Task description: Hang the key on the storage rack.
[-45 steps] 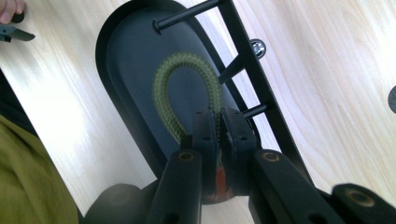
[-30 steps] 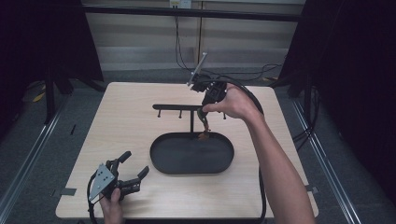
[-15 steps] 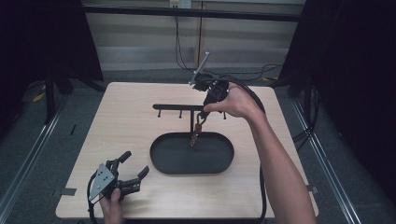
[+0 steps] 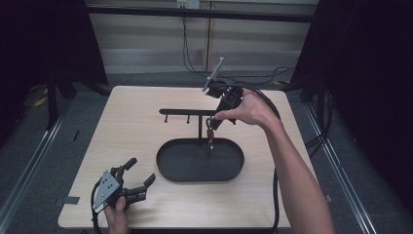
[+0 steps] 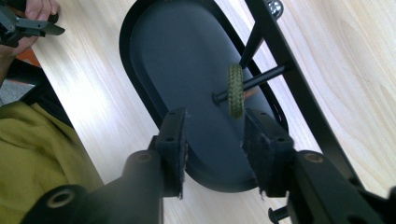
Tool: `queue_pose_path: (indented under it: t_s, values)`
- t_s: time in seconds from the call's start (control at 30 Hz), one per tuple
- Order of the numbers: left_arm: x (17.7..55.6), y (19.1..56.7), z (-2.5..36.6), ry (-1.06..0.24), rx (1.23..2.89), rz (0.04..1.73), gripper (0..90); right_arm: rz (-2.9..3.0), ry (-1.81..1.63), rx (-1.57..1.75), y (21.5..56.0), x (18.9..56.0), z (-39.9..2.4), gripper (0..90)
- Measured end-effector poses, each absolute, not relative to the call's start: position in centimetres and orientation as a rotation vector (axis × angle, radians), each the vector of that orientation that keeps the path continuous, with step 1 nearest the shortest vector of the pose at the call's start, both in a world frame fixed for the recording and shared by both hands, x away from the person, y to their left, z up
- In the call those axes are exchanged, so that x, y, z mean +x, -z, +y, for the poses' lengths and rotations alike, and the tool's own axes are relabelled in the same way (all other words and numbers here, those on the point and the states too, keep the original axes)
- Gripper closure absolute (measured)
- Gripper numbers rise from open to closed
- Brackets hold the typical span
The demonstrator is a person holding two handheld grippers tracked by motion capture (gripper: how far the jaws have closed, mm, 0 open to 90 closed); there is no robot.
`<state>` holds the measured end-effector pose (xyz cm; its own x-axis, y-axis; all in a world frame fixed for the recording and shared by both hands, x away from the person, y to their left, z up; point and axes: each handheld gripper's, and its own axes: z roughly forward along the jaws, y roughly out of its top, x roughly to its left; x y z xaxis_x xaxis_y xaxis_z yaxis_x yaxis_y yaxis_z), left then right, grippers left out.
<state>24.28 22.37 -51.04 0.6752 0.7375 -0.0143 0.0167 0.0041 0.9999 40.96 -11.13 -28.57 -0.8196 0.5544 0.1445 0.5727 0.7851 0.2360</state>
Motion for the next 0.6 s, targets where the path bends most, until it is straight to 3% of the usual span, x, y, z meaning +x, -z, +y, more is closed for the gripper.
queue_pose_path:
  t_s: [0.6]
  values:
    - [24.3, 51.0, 22.5, -0.639, 1.487, 0.655, 15.4, -2.917, 0.503, -0.961, 29.4, 38.8, -12.1, 34.9]
